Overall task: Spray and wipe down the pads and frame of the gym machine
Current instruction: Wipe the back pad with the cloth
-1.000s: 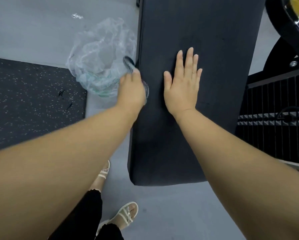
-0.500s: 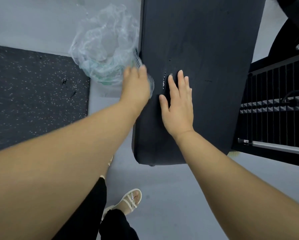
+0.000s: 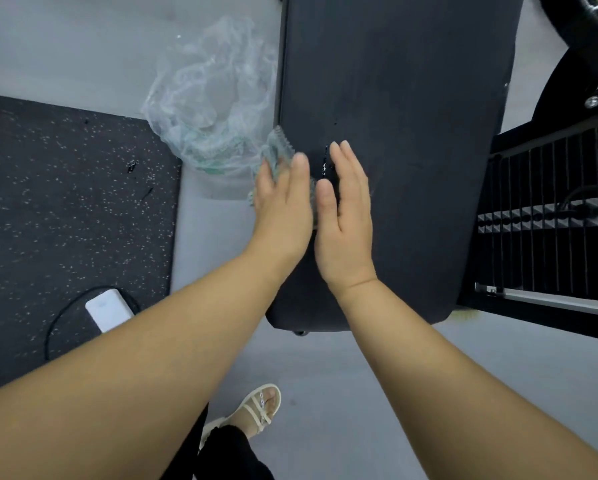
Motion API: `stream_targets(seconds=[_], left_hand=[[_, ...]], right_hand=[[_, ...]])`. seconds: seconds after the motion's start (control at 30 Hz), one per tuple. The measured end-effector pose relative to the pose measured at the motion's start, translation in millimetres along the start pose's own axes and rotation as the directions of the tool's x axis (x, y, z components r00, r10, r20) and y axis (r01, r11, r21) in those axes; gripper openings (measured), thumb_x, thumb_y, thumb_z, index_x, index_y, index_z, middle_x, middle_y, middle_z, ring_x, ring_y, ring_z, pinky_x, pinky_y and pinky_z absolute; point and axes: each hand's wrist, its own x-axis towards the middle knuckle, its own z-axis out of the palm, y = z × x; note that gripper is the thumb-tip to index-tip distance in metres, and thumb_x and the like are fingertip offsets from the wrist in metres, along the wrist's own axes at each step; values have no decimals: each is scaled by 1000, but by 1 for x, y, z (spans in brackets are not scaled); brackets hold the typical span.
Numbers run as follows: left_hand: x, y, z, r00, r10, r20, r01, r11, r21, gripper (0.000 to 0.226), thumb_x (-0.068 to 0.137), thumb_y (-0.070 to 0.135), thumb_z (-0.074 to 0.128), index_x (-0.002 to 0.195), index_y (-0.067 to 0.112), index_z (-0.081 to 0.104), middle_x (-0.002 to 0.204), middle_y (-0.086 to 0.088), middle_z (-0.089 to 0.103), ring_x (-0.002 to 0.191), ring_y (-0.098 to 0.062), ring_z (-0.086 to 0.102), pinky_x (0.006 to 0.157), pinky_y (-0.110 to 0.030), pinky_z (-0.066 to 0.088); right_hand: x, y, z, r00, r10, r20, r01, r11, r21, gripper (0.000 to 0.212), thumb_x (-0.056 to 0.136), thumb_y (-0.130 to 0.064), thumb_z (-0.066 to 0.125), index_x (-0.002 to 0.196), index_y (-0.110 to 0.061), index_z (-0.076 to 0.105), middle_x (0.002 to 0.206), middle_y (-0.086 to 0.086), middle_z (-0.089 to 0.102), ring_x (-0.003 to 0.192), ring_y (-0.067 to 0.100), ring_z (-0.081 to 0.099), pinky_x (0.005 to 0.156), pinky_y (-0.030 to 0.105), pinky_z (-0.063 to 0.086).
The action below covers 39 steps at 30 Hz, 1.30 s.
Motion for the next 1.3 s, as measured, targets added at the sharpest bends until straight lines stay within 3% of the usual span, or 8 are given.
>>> stream_targets(seconds=[0.27,0.4,0.53,0.7,0.83,0.97,1.13,1.3], left_hand=[[2,16,-20,996,-53,77,82,887,-454,57,100,50,16,139,17,42,128,15,54,125,0,44,110,-25,28],[11,12,-42,993,-100,-69,60,897,-437,33,103,35,27,102,21,57,104,7,63,104,-16,62,93,-33,48],[28,6,-44,959,-124,-256,91,986,-137,15,99,22,37,106,21,50,99,7,56,100,-16,55,92,-32,46],[33,15,-34,991,-113,-66,115,993,24,40,101,33,32,140,27,37,126,12,49,121,-14,44,98,-25,32],[46,19,-30,991,-128,-27,130,989,78,49,100,41,29,148,33,23,155,11,20,141,-13,23,109,-32,21],[57,24,-17,993,-114,-28,116,991,59,50,100,43,25,148,29,23,155,8,20,141,-13,23,115,-37,20],[64,47,-2,988,-88,-124,113,970,215,51,99,40,23,144,19,30,150,-8,27,136,-28,29,112,-47,24],[74,68,-2,996,-1,-85,37,903,428,55,98,34,31,150,29,13,151,-1,18,120,-27,40,103,-42,37]], right_hand=[[16,11,12,952,-276,135,307,882,-357,61,90,-42,45,143,-15,34,154,8,25,144,31,11,116,51,8],[34,30,31,873,-395,287,487,741,-462,58,86,-52,48,134,-21,50,146,9,40,138,37,28,112,53,15],[52,47,28,726,-593,348,684,565,-461,31,84,-28,60,110,-14,69,126,11,60,122,39,50,105,48,33],[72,87,-53,959,-270,-84,182,816,-548,34,87,-4,53,118,-12,64,135,8,54,129,30,45,104,33,35],[93,83,-70,873,186,-451,-368,857,-360,47,96,-13,42,142,-23,39,153,-2,27,144,19,17,112,30,23],[86,42,8,901,21,-433,-182,925,-333,45,93,-33,47,137,-23,47,146,2,42,139,26,30,111,41,28],[70,54,5,859,-506,74,478,743,-468,30,88,-18,52,114,-12,68,125,12,61,119,35,54,102,41,40],[102,96,-81,904,49,-426,-219,907,-360,32,96,-20,49,126,-21,59,142,-1,48,136,20,37,106,16,21]])
